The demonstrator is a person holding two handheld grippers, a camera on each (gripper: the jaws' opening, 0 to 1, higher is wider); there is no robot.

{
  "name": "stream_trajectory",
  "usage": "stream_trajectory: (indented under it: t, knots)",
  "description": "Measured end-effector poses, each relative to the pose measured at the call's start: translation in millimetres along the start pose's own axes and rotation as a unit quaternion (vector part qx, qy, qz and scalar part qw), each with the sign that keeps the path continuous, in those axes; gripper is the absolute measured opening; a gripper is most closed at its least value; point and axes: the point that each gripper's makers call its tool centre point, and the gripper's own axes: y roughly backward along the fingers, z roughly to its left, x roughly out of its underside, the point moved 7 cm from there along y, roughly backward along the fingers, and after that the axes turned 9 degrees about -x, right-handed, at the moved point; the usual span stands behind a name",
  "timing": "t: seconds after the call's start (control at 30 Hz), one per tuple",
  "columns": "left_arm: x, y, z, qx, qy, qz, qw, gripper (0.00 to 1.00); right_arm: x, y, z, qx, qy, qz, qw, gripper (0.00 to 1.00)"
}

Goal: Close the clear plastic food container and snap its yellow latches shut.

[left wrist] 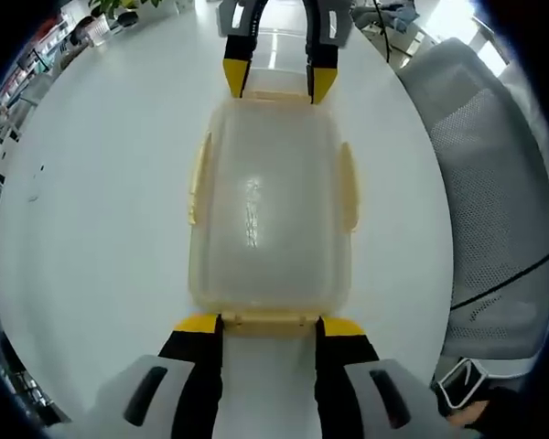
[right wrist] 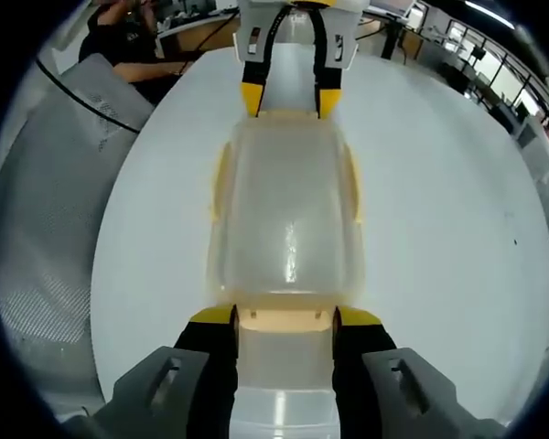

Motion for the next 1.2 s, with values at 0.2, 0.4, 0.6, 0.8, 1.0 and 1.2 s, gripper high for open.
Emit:
stream_trajectory:
  t: [0.2, 0.4, 0.6, 0.8, 1.0, 1.2]
  knots:
    - [-0.7, 1, 0.2, 0.001, 0.001, 0.002, 1.0, 0.34, 0.7, 2, -1, 0.0, -0.001, -0.001, 1.0, 0.37]
    - [-1.6, 2, 2.4, 0.007, 0.009, 0.001, 0.9999, 0.34, 2.8, 4, -2, -0.001, 0.003, -0.007, 1.0, 0.36]
    - [-5.4, 4, 2.9, 0.015, 0.0, 0.01, 0.9998, 0.34, 3.1, 5, -3, -0.001, 0.006, -0.007, 1.0, 0.36]
    - [-6.5, 5, 4.9, 0.018, 0.008, 0.01, 0.9998, 0.34, 2.8, 12, -7, 0.0, 0.013, -0.011, 0.9999, 0.36]
    - [-10.1, 14, 5.7, 0.013, 0.008, 0.006, 0.9999, 0.34, 4.3, 12, -7, -0.002, 0.013, -0.01, 0.9999, 0.36]
    - [-11.4, 18, 6.5, 0.006, 0.015, 0.005, 0.9999, 0.33, 2.6, 21, -7, 0.002, 0.02, -0.017, 0.9997, 0.36]
